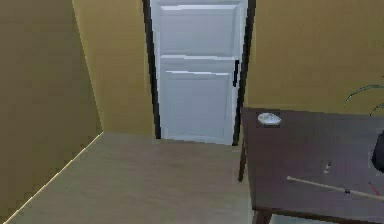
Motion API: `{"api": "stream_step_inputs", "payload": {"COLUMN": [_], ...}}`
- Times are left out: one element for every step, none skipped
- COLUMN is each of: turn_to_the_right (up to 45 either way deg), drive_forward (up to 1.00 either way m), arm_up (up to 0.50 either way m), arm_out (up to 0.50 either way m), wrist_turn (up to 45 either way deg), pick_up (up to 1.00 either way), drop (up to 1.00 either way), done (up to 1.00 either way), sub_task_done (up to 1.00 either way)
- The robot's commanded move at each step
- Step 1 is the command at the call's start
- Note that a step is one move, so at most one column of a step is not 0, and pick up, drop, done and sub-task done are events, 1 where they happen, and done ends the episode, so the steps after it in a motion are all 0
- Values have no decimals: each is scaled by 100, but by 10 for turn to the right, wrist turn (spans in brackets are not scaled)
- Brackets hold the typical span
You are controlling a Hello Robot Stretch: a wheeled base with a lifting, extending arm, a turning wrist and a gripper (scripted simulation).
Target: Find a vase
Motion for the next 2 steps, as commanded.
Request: {"api": "stream_step_inputs", "payload": {"turn_to_the_right": [0,210], "drive_forward": [5,0], "arm_up": [0,0], "arm_out": [0,0], "wrist_turn": [0,0], "pick_up": [0,0], "drop": [0,0], "done": [0,0], "sub_task_done": [0,0]}}
